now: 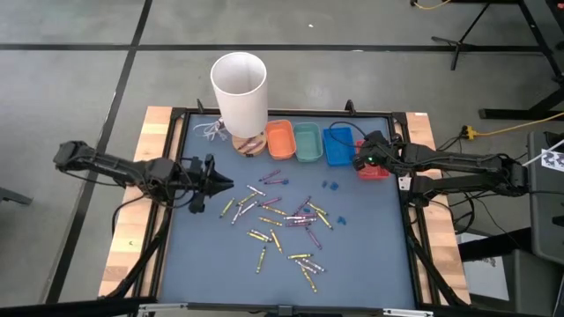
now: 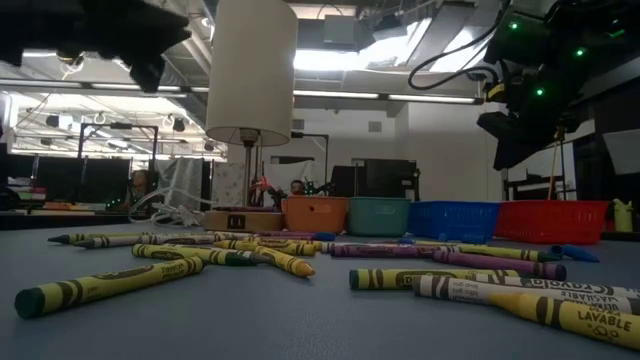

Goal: Sort crayons
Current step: Put the purple crayon into the light orange bin

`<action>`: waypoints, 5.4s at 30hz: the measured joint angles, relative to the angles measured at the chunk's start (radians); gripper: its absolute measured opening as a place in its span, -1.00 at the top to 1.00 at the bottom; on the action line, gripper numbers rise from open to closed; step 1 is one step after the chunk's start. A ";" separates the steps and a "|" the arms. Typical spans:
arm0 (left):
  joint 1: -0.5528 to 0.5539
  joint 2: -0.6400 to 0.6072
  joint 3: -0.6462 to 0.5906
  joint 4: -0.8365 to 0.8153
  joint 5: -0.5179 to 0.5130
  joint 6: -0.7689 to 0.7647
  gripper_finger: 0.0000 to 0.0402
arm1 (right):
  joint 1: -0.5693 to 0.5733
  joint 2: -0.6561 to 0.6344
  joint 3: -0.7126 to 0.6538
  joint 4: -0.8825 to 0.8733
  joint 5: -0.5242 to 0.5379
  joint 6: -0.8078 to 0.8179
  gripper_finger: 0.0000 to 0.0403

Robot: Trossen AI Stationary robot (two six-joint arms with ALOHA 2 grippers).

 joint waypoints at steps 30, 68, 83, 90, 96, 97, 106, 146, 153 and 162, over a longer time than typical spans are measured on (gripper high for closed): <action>0.253 0.785 0.329 -0.010 -0.112 0.149 0.32 | 0.000 0.000 0.000 0.004 0.000 0.000 0.37; 0.308 1.064 0.329 -0.006 -0.033 0.096 0.53 | 0.000 0.000 0.000 0.004 0.000 0.000 0.37; 0.308 1.065 0.329 -0.031 -0.032 0.096 0.53 | 0.000 0.000 0.000 0.004 0.000 0.000 0.37; 0.316 1.098 0.331 -0.015 -0.023 0.089 0.53 | 0.000 0.000 0.000 0.004 0.000 0.000 0.37; 0.330 1.152 0.332 0.012 0.026 0.067 0.53 | 0.000 -0.001 0.000 0.007 0.000 0.000 0.37; 0.329 1.154 0.331 0.011 0.024 0.066 0.53 | 0.000 -0.001 0.000 0.006 0.000 0.000 0.37; 0.329 1.156 0.331 0.011 0.018 0.067 0.53 | 0.000 -0.001 0.000 0.006 0.000 0.000 0.37; 0.326 1.148 0.396 0.127 0.046 0.067 0.96 | 0.000 0.000 0.000 0.006 0.000 0.000 0.37; 0.324 1.147 0.506 0.131 0.016 0.067 0.96 | 0.000 0.000 0.000 0.006 0.000 0.000 0.37; 0.325 1.146 0.607 0.134 -0.305 0.015 0.91 | 0.000 0.000 0.000 0.006 0.000 0.000 0.37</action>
